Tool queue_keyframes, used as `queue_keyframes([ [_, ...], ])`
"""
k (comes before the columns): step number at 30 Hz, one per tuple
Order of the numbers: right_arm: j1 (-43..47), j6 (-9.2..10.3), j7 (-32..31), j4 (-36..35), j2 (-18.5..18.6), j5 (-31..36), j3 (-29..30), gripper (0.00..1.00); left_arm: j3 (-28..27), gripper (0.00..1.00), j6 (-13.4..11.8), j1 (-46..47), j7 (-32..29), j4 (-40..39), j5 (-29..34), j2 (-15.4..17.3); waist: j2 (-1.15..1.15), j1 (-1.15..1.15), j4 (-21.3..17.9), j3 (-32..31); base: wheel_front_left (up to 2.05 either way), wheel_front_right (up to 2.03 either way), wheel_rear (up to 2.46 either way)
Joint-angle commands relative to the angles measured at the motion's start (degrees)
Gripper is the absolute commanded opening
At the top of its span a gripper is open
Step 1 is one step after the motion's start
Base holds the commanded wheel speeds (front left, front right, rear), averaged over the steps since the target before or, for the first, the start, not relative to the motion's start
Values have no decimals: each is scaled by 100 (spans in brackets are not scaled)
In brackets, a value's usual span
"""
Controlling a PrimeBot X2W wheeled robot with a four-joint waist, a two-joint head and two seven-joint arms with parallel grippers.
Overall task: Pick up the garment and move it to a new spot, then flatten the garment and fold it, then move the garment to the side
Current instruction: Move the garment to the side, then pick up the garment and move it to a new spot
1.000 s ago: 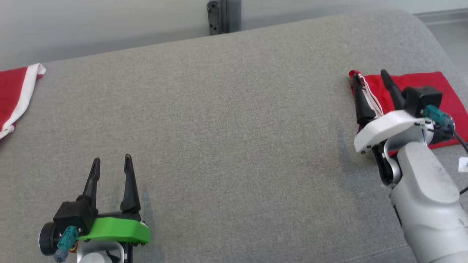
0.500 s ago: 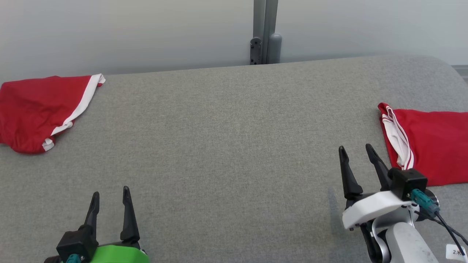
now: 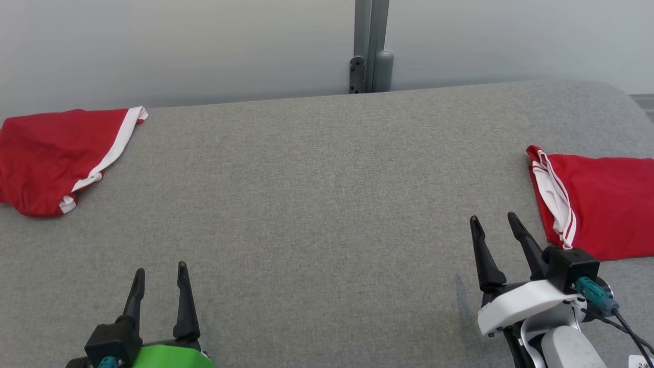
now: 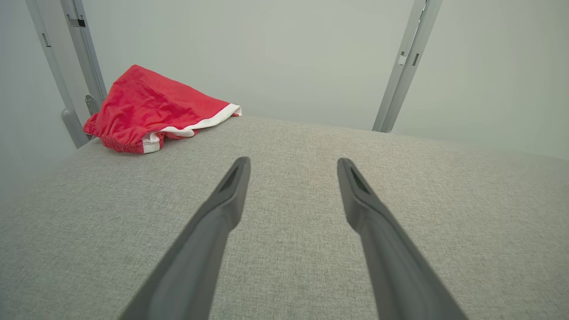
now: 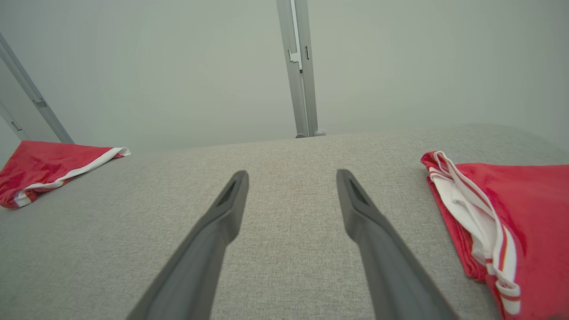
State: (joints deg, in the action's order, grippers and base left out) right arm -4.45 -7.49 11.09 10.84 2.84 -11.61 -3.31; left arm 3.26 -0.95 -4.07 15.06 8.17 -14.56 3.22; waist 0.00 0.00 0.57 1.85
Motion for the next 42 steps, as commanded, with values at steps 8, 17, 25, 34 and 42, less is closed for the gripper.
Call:
queue_keyframes([
  [8, 85, 0, -36, -64, 12, -34, 32, 100, -44, 100, 56, 45, 14, 20, 51, -9, 0, 0, 20, 6, 0, 0, 0],
  [17, 97, 0, -40, -69, 10, 17, 63, 100, -33, 100, 83, 117, 9, 47, 77, -18, 0, 0, 208, 24, 0, 0, 0],
  [25, 96, 0, -62, -136, 11, 70, 32, 100, -18, 100, 57, 174, 8, 62, 64, -22, 0, 0, 1114, -23, 0, 0, 0],
  [34, 61, 1, -91, -185, 13, 100, -23, 100, -128, 100, 54, 53, 8, 5, 44, -26, 0, 0, 2479, -42, 0, 0, 0],
  [42, -117, 1, -177, -218, 14, 117, -240, 100, -279, 100, -30, -92, 8, -196, -30, -28, 0, 0, 3026, 52, 0, 0, 0],
])
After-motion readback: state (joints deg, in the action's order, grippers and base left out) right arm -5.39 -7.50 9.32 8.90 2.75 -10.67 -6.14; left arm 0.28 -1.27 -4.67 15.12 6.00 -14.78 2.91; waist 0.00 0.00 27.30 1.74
